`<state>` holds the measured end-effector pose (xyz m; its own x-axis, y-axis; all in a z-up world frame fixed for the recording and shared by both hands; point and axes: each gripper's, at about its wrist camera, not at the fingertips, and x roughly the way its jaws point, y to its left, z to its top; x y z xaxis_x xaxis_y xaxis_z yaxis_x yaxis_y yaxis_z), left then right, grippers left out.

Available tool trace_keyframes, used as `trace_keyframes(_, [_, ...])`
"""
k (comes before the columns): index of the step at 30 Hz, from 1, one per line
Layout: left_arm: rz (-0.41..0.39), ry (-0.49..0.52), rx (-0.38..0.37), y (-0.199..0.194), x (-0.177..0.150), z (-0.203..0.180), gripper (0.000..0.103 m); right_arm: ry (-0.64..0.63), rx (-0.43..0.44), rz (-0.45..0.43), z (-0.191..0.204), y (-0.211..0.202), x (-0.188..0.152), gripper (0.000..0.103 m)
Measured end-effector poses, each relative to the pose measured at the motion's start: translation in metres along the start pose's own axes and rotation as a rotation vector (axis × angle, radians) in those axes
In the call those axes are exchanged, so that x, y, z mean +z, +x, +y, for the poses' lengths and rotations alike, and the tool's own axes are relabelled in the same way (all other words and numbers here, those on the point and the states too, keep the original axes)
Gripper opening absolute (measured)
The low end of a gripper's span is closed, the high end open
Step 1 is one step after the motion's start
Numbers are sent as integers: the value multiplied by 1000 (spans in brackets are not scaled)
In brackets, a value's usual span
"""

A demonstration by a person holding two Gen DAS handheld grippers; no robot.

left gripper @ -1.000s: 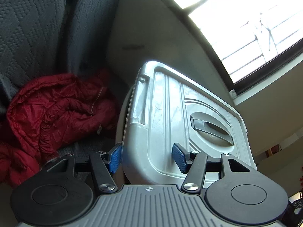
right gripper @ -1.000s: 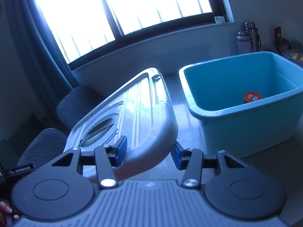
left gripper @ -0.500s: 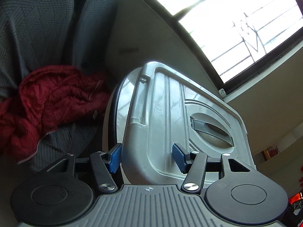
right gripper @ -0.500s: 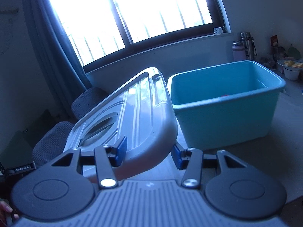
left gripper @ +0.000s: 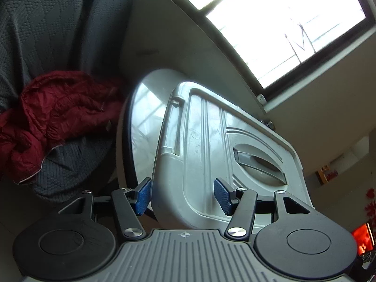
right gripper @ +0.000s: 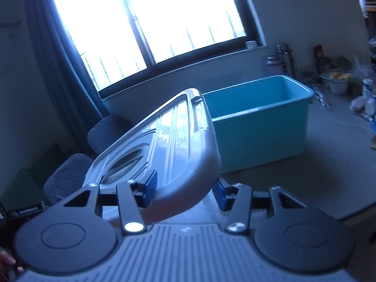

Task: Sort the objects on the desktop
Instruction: 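Carry the lid with both grippers over the teal bin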

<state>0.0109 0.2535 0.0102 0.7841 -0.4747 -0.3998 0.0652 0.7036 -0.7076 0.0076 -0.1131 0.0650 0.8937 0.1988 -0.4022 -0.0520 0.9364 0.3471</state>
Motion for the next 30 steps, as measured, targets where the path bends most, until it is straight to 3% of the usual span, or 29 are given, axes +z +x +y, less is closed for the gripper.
trace_keyframes(14, [41,40,-10,-19,-43,-32,57,33,-30,-25,-37,-62,-16,51])
trace_keyframes(30, [-60,25,20,27,-127,-137,57,24,52,-29,-168,-93,25,51])
